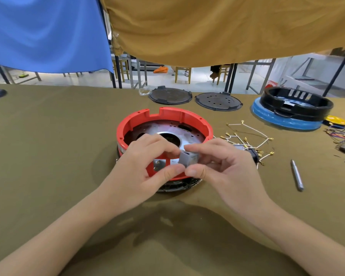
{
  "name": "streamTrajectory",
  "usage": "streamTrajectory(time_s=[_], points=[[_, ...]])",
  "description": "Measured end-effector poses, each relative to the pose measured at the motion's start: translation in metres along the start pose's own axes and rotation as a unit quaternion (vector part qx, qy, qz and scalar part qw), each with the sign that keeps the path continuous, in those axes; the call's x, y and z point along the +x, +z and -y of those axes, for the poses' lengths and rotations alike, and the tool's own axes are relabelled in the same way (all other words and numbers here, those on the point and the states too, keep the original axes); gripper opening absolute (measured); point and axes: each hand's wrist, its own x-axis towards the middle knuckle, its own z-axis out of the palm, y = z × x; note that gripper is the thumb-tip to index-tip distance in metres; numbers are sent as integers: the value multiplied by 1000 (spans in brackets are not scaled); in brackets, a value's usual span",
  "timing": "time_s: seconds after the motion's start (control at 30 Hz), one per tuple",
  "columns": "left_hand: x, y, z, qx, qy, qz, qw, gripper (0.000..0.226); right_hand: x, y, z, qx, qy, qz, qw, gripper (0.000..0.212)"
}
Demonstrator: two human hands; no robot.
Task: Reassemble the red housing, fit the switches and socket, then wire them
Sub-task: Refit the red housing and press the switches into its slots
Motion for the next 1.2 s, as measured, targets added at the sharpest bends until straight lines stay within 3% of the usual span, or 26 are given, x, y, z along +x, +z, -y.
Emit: streamTrajectory(time_s=[0.23,0.37,0.43,0.57,1.2], points=[[0,-2,5,5,-13,-9,1000,14,-3,-3,-8,-42,-37,31,998,34],[0,-9,7,34,-43,-3,998,30,-5,-5,-8,-49,-41,37,997,35],[0,-14,9,67,-60,17,996,37,-7,-7,-9,-63,-45,38,996,32],[-1,-13,11,119,-62,73,988,22,-9,-5,-11,-81,-43,47,995,33],[-1,-7,10,81,-73,65,992,20,-11,8,-11,-124,-27,-12,992,26]])
